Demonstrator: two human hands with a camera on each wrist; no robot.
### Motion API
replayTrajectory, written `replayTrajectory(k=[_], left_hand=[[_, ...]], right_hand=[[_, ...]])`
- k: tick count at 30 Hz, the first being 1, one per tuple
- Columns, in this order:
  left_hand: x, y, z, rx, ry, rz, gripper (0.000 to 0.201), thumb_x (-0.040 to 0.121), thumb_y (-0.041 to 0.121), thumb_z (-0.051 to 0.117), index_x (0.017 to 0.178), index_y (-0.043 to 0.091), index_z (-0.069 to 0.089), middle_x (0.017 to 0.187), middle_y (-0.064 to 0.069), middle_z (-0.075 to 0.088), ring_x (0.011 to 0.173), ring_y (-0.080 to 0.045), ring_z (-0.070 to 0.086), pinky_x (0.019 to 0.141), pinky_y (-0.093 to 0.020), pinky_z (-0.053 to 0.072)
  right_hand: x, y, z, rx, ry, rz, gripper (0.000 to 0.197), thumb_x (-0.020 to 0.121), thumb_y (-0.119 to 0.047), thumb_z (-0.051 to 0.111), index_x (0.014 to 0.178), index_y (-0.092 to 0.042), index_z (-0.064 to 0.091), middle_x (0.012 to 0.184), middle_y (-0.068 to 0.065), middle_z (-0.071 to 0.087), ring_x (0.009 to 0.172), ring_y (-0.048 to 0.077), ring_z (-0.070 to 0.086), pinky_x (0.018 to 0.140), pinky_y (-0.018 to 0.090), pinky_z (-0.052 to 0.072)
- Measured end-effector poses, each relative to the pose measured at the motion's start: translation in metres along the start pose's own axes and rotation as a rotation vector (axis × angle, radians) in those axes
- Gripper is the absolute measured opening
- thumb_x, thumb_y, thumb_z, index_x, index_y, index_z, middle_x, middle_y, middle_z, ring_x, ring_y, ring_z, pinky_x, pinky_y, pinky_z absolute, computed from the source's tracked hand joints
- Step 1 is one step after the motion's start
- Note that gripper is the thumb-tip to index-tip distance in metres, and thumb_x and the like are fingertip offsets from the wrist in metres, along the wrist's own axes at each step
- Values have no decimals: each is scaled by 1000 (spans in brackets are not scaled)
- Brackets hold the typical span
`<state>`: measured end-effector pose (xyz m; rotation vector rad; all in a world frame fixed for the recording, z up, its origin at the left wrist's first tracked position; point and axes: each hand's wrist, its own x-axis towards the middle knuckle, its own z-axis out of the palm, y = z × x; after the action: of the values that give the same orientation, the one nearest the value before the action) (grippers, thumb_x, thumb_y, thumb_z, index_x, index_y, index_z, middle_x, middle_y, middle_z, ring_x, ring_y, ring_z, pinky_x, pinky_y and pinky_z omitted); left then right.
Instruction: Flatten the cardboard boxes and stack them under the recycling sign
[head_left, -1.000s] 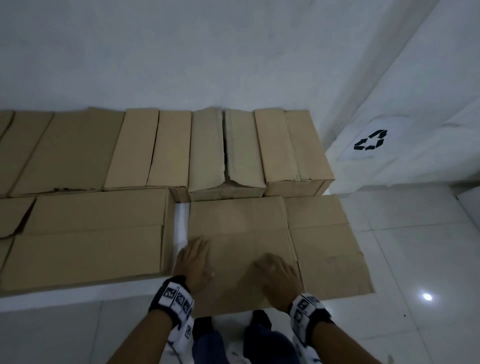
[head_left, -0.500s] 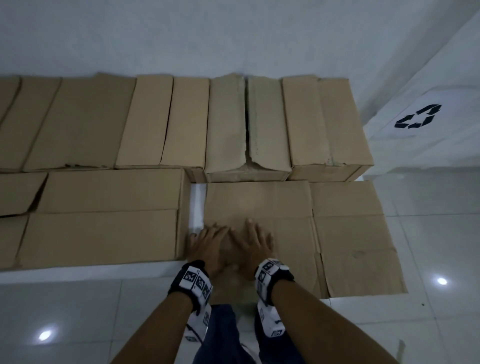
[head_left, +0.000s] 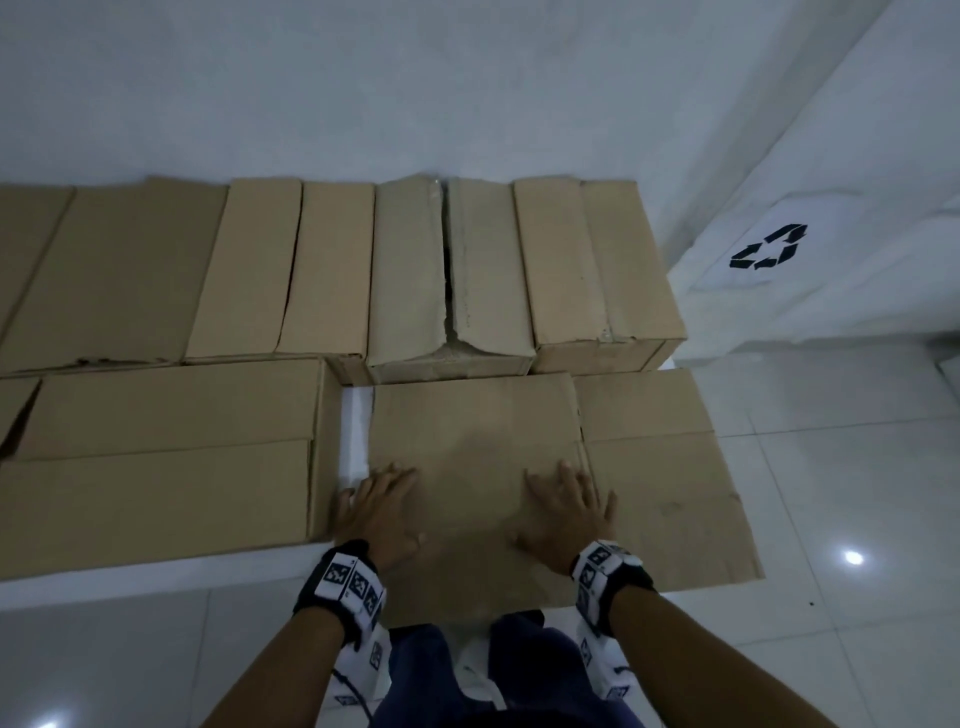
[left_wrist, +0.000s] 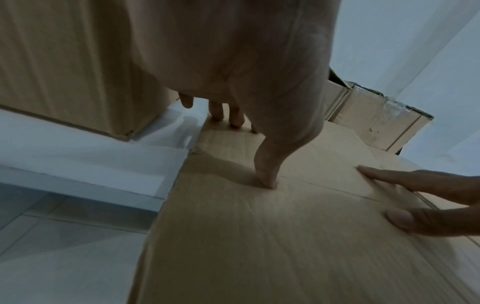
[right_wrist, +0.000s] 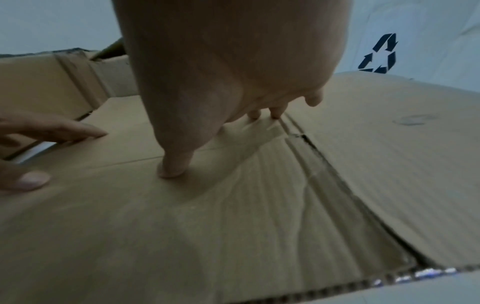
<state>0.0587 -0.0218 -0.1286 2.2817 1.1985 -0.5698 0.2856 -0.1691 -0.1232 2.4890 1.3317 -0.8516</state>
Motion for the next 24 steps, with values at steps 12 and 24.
replayTrajectory(k=[12,24], left_hand=[[4,8,8,-43,-23,-36,91,83,42,59,154,29,3,163,2,0,149,-23,7,118,-46,19],[11,8,14,-140,-58,-63,90,88,28,60,154,27,-1,163,1,-5,150,-22,-7,120,-42,17]], right_hand=[[10,37,-10,60,-16,41,90,74,-73,55,145,-50,5,160,1,-8,147,34,-2,112,67,7],[21,100,-31,163,28,171,98,60,-80,54,141,-48,8,159,4,-4,144,40,3,108,69,12]])
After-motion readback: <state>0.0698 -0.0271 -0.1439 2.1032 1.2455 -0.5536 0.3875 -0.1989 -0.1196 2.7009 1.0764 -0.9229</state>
